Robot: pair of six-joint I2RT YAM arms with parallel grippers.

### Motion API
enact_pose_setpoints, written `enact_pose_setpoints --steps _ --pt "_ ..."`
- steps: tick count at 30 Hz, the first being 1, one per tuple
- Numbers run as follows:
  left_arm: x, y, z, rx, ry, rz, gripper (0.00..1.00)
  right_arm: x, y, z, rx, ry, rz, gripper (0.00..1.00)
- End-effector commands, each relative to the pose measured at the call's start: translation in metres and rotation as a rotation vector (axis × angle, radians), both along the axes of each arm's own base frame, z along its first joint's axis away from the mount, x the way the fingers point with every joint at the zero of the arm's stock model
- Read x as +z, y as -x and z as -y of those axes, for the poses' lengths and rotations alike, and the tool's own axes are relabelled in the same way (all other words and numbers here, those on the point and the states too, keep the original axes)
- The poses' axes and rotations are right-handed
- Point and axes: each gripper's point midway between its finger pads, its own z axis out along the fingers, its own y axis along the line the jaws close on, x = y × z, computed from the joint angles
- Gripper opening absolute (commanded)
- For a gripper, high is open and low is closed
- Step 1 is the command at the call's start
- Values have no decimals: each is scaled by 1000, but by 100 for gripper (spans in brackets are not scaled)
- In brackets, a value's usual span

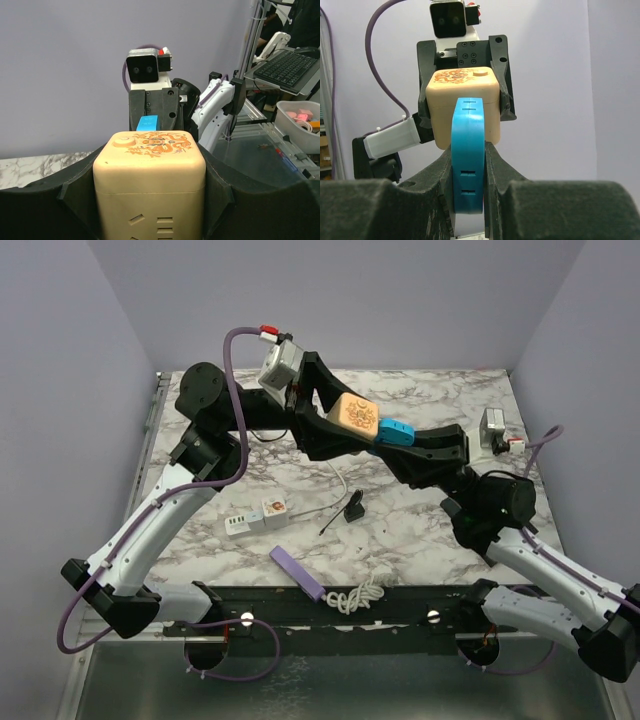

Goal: Insert the plug
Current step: Insert the plug into the socket.

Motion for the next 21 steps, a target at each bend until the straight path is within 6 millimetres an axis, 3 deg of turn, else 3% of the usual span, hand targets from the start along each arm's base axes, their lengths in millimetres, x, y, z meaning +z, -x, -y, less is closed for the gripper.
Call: enact_pose_setpoints --steps 1,10,17,18,19,21 --pt "32 -14 0 101 110 54 0 -34 7 -29 94 66 -45 1" --pt "44 -17 -6 139 143 48 0 -17 9 -27 92 -35 30 1" --pt "44 -13 -8 129 141 56 0 -15 9 -37 117 -16 29 1" --pt "56 3 -21 123 167 88 0 -15 9 -39 121 -10 29 1" --pt "44 -10 -10 119 139 63 0 -16 9 -40 126 0 24 1" --pt "39 -8 -8 101 125 68 0 -17 10 -42 136 21 15 1"
